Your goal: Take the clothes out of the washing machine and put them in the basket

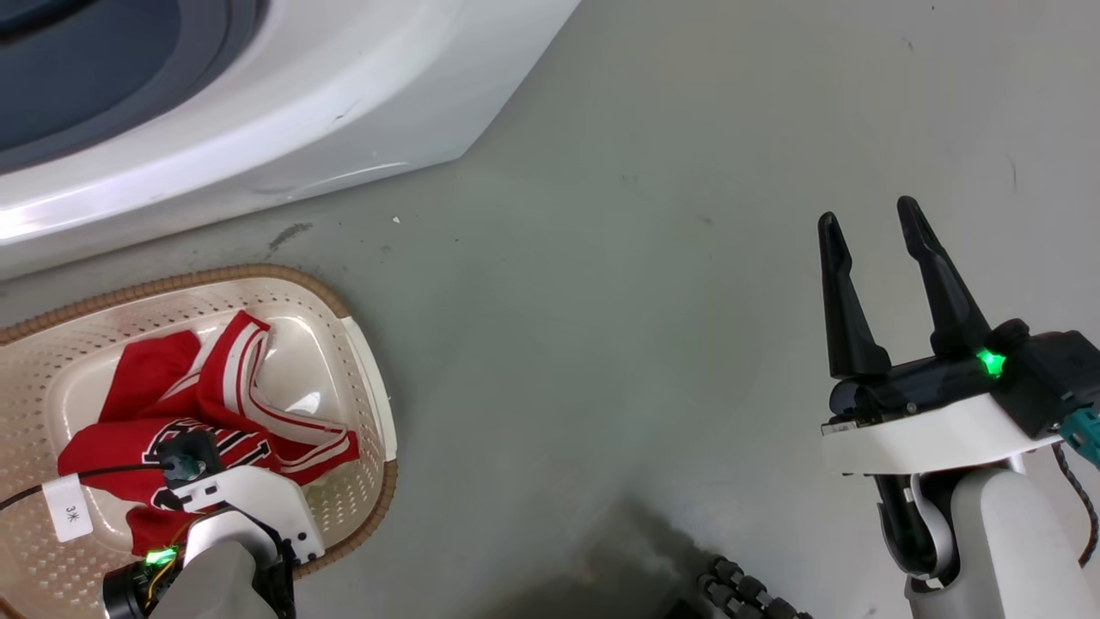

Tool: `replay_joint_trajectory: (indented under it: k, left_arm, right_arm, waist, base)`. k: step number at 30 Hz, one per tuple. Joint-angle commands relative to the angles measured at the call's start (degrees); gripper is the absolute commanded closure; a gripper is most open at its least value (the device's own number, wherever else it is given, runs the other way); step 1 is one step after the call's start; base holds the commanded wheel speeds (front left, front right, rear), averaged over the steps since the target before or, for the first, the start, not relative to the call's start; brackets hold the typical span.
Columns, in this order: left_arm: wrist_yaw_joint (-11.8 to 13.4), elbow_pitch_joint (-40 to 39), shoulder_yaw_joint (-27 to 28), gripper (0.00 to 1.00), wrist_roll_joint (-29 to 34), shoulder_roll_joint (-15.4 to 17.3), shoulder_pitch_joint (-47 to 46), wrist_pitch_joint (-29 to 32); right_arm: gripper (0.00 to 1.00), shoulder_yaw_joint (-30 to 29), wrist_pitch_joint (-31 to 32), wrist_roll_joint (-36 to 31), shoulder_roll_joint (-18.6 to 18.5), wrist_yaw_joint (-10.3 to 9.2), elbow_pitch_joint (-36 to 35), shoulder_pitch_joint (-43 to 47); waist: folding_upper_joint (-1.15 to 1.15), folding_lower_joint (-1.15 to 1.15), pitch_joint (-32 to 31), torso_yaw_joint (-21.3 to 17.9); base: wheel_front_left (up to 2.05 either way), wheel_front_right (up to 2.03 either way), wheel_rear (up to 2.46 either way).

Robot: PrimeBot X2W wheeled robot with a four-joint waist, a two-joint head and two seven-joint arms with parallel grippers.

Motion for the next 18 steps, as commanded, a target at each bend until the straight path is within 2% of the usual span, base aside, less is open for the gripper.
replay_joint_trajectory:
  k: [1, 11, 18]
  left_arm:
    - [-0.18, 0.30, -0.16, 0.00, -0.21, -0.24, -0.72, -0.36]
    - [-3.20, 1.40, -1.41, 0.00, 0.11, -2.72, 1.35, -4.21]
    - [-4.15, -2.24, -2.26, 0.00, 1.42, -4.03, 4.10, -5.18]
  right_arm:
    - [0.00, 0.10, -0.28, 0.20, -0.05, -0.04, -0.19, -0.81]
    - [0.00, -0.86, 0.93, -1.44, -0.15, -0.04, -1.38, 2.14]
    - [0.00, -2.02, 3.49, -4.11, -0.07, -0.04, -3.29, 5.61]
  waist:
    - [0.00, -0.01, -0.70, 0.30]
    - [0.00, -0.01, -10.90, 4.21]
    - [0.00, -0.01, -18.65, 7.66]
  base:
    - [0.00, 0.00, 0.00]
    - [0.00, 0.00, 0.00]
    - [0.00, 0.00, 0.00]
